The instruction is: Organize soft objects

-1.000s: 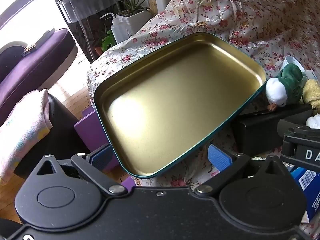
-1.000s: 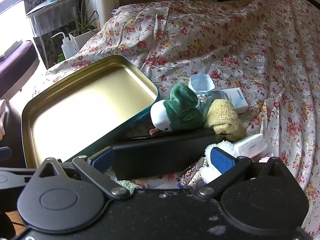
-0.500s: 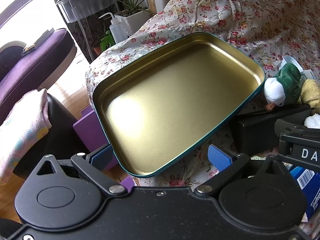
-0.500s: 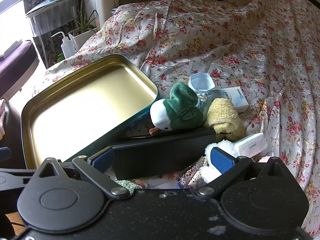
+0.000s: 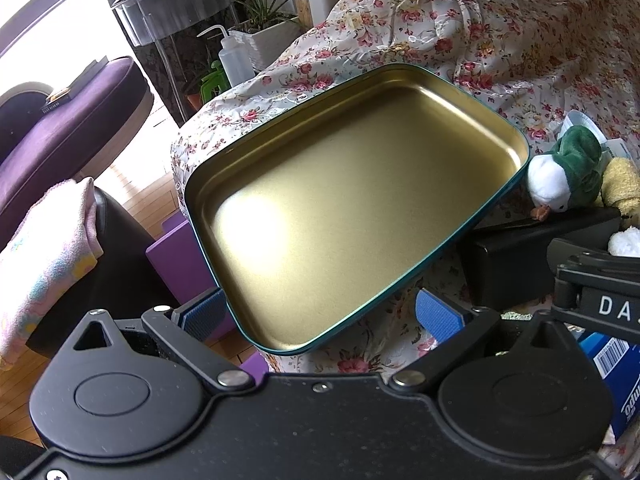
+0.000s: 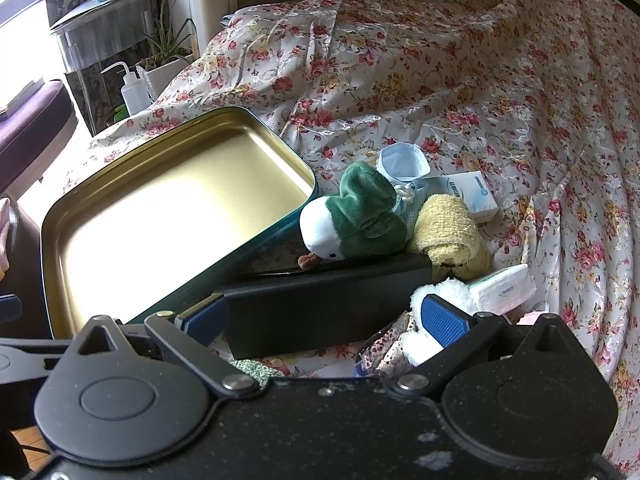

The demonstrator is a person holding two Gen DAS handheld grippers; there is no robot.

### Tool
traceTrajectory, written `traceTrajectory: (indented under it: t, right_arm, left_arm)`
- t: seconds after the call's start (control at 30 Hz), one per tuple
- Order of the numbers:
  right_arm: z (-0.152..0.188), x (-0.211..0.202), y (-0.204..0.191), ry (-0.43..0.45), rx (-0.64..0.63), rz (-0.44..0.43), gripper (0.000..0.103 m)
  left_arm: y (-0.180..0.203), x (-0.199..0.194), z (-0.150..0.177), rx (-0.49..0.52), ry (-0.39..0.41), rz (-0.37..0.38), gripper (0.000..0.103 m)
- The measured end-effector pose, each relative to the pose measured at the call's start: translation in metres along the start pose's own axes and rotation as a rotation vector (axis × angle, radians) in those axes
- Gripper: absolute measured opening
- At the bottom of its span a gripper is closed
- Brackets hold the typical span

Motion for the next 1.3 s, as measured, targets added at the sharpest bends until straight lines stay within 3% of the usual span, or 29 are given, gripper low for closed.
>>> traceTrajectory:
  t: [1.3]
  right_arm:
    - [0.0011, 0.0008, 0.0011, -0.003, -0.002, 0.001, 0.103]
  left_arm:
    - [0.0009, -0.0015, 0.0013, 0.001, 0.0, 0.002, 0.099]
Point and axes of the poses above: each gripper's, at about its wrist camera, not at the fingertips, and x roughly the way its jaws point, y to its right, z to its underside, the point moved 7 cm from there along x, roughly the way its jaws point, and after that the axes turned 4 degrees about y, right-handed, at the moved point
